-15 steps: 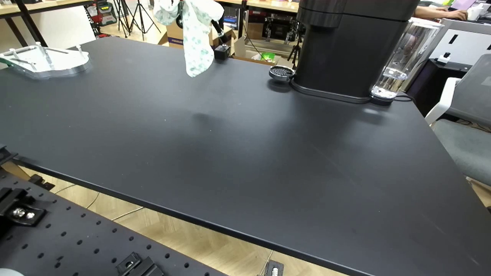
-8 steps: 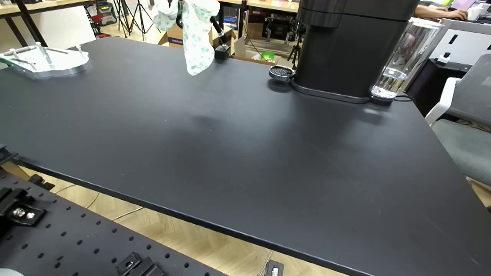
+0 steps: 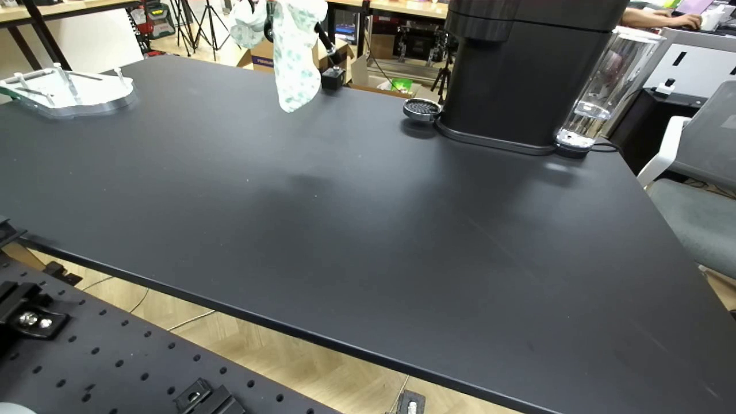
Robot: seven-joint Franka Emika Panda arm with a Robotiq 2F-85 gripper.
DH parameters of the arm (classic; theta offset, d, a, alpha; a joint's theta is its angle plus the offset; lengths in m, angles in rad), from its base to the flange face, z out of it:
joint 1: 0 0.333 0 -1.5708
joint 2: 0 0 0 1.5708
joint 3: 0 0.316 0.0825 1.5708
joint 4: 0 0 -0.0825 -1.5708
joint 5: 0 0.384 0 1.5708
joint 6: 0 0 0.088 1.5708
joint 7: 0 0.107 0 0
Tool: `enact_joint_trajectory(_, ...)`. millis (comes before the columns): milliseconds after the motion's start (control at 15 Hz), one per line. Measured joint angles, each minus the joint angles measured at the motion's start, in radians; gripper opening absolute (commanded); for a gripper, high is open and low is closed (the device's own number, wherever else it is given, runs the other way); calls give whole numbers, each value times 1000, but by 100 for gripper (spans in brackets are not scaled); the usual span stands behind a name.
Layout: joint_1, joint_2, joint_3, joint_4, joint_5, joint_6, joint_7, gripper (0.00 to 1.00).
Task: Put the white towel on top of the black bar
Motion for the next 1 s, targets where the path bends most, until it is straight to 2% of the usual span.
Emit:
enact_joint_trajectory(667,17,0,12,33,-3,-23,-10,97)
enact_joint_trajectory(1000,38,-3,19,71,-24,-21,-10,100)
